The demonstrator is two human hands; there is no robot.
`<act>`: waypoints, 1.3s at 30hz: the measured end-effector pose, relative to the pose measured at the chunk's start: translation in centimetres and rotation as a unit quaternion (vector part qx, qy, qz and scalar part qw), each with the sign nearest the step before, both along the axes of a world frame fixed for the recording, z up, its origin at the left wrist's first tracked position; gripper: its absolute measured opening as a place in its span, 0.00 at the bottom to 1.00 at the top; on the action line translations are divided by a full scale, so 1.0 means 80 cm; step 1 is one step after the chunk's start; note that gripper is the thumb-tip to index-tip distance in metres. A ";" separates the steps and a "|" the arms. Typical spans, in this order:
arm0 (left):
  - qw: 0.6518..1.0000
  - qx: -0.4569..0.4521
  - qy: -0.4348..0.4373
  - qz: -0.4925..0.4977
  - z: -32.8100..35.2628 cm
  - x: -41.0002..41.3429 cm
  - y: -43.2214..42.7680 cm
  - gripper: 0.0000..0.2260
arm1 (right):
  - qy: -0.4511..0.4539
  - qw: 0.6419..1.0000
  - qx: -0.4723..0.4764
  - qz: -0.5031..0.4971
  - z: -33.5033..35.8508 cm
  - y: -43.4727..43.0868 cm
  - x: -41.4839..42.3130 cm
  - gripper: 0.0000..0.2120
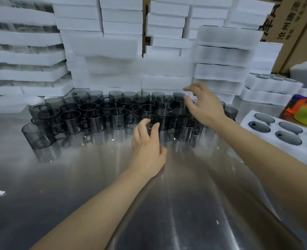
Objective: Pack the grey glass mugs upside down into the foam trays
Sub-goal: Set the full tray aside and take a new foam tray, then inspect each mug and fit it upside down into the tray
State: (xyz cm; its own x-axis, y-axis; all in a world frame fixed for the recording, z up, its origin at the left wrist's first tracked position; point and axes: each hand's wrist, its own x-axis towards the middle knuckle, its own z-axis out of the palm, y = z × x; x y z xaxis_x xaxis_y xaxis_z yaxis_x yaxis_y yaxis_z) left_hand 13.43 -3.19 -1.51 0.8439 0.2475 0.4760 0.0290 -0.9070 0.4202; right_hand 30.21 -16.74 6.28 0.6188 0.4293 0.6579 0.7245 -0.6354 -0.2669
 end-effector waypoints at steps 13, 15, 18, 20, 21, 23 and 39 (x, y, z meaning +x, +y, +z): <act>1.000 -0.017 0.007 -0.014 -0.006 0.002 0.004 0.30 | 0.105 0.987 -0.115 -0.037 0.105 0.134 0.144 0.26; 1.000 -0.015 0.008 -0.014 -0.006 0.002 0.003 0.30 | 0.103 0.976 -0.184 -0.057 0.102 0.158 0.159 0.28; 1.000 -0.017 0.014 -0.009 -0.006 0.002 0.002 0.31 | 0.061 0.955 -0.255 -0.139 0.089 0.179 0.173 0.28; 1.000 -0.015 0.015 -0.009 -0.006 0.002 0.002 0.30 | 0.040 0.956 -0.236 -0.170 0.084 0.184 0.180 0.28; 1.000 -0.016 0.014 -0.011 -0.005 0.001 0.002 0.29 | 0.030 0.963 -0.210 -0.169 0.083 0.184 0.182 0.28; 1.000 -0.018 0.014 -0.017 -0.005 0.000 0.003 0.29 | 0.013 0.979 -0.144 -0.141 0.085 0.177 0.184 0.29; 0.967 -0.228 -0.111 0.016 0.018 -0.001 0.014 0.21 | -0.105 0.966 0.197 0.131 0.147 0.022 -0.063 0.21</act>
State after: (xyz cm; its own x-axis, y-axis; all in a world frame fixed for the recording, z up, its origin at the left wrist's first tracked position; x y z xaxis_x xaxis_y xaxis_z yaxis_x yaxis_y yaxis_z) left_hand 13.38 -2.07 -0.10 0.7220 0.4980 0.4804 -0.0836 -0.6263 0.7751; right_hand 25.21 -14.98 18.03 0.3592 0.2437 0.9009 0.9107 -0.3026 -0.2813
